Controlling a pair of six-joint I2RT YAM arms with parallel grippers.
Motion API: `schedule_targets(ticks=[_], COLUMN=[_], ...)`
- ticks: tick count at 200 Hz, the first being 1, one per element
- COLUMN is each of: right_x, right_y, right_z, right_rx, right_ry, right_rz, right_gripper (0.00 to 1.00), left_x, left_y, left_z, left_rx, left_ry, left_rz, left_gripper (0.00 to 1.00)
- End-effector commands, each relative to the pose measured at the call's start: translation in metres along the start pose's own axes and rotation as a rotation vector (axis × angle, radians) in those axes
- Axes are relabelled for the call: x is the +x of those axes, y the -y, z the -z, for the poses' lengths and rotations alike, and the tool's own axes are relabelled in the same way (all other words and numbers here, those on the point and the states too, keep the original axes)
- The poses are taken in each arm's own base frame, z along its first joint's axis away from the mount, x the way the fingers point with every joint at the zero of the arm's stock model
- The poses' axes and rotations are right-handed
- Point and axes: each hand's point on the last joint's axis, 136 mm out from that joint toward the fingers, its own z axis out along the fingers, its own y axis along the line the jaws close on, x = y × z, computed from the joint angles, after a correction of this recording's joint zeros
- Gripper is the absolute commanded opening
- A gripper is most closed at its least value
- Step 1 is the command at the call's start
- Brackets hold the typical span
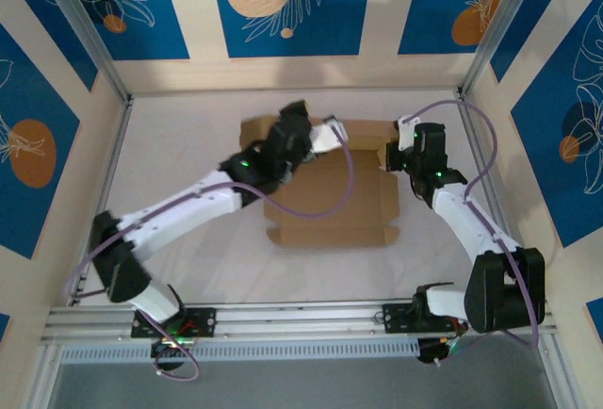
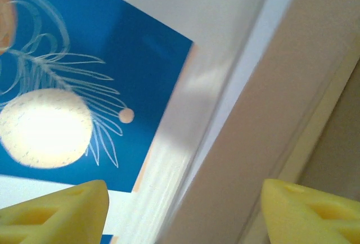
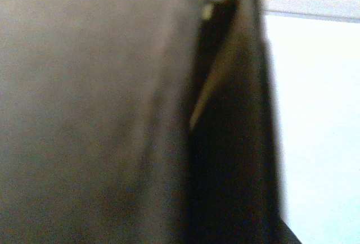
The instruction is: Fold the paper box
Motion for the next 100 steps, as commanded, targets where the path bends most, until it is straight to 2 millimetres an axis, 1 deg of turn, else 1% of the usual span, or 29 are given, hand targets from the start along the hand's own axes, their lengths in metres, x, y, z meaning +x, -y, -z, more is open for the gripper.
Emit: schedule_targets(ticks=[1, 9, 15, 28, 42, 53, 70, 79, 100], right_x=[0.005, 0.005, 0.006, 0.006, 0.007, 0.009, 0.011, 0.01, 0.007], right_y=[0.009, 0.011, 0.011, 0.01, 0.007, 0.009, 0.011, 0.009, 0.004], right_z=[0.005, 0.005, 0.005, 0.007, 0.01, 0.01, 0.012, 0.012, 0.012], right_rx=[0.033, 0.056, 0.065, 0.089, 0.099, 0.12, 0.135, 0.126, 0.119], right_ry=[-0.076, -0.089, -0.097, -0.094, -0.089, -0.084, -0.079, -0.074, -0.062], right_rz=[-0.126, -0.136, -0.133, -0.121, -0.125, -0.135, -0.162, -0.161, -0.145], right_gripper=[0.0, 0.0, 0.0, 0.0, 0.0, 0.0, 0.0, 0.0, 0.0], left_x=[-0.001, -0.003, -0.003, 0.007, 0.018, 0.03, 0.042, 0.052, 0.073], left_y=[-0.011, -0.016, -0.025, -0.044, -0.05, -0.058, -0.057, -0.057, -0.047], left_z=[0.038, 0.046, 0.05, 0.055, 0.059, 0.058, 0.059, 0.056, 0.043], left_rx=[0.17, 0.201, 0.191, 0.15, 0.191, 0.2, 0.287, 0.311, 0.423], left_ry=[0.017, 0.016, 0.002, -0.058, -0.098, -0.131, -0.156, -0.179, -0.243], left_rz=[0.229, 0.31, 0.394, 0.551, 0.656, 0.792, 0.987, 1.065, 1.236], left_gripper=[0.72, 0.71, 0.71, 0.66, 0.66, 0.66, 0.64, 0.65, 0.65])
